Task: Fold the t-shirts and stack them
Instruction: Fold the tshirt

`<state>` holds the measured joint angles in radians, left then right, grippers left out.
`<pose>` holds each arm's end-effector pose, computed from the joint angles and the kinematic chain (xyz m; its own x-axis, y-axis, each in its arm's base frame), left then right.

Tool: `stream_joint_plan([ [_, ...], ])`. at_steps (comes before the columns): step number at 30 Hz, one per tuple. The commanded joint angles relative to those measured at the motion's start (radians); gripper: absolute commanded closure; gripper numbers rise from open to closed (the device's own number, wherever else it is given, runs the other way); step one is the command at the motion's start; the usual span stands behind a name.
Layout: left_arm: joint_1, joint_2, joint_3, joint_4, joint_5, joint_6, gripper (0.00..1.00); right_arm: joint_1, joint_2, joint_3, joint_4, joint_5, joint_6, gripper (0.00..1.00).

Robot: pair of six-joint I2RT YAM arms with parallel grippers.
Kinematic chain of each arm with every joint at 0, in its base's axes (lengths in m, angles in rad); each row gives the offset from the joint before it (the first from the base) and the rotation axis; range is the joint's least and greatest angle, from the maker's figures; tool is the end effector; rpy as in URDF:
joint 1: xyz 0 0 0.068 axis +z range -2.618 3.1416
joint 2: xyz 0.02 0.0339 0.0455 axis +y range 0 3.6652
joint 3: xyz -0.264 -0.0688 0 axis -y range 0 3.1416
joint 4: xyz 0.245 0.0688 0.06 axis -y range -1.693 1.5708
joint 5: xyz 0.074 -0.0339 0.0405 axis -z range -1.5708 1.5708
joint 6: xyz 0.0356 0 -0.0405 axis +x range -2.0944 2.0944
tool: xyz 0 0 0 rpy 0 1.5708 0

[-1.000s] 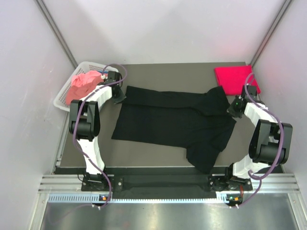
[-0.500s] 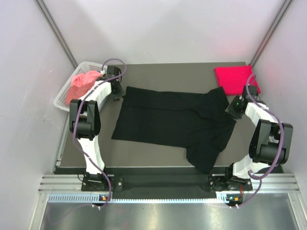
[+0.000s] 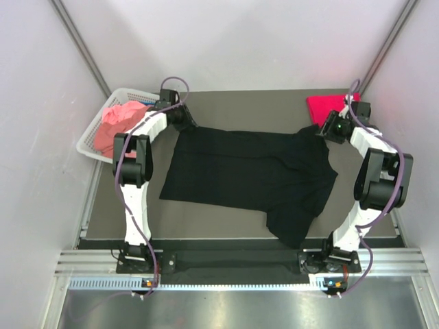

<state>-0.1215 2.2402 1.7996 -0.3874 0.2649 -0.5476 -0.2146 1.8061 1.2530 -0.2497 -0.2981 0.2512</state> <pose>0.4994 -0.0704 0.1905 -0.7767 -0.4114 -0.4770 -0.1307 0.8461 -0.5168 0.3897 -0.0742 0.2149 -0.6797 0.3913 -0.6204 0.1788 0.9087 0.3773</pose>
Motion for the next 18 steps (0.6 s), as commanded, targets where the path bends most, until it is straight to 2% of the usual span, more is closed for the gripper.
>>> stream_joint_plan([
  [1,0.0,0.053,0.063,0.055,0.04,-0.006,0.64,-0.014,0.044,0.095,0.085,-0.027,-0.063,0.52],
  [6,0.0,0.125,0.109,0.056,0.008,-0.023,0.64,-0.016,0.139,0.181,0.087,-0.107,-0.073,0.52],
  [14,0.0,0.167,0.129,0.013,-0.122,-0.002,0.63,-0.025,0.202,0.18,0.136,-0.104,-0.004,0.58],
  [15,0.0,0.167,0.127,0.01,-0.139,0.0,0.63,-0.025,0.2,0.174,0.165,-0.102,0.002,0.61],
  [16,0.0,0.167,0.127,-0.01,-0.156,-0.002,0.63,-0.026,0.2,0.172,0.174,-0.104,0.008,0.8],
  [18,0.0,0.167,0.126,-0.025,-0.209,0.0,0.63,-0.032,0.2,0.165,0.206,-0.105,0.023,0.98],
])
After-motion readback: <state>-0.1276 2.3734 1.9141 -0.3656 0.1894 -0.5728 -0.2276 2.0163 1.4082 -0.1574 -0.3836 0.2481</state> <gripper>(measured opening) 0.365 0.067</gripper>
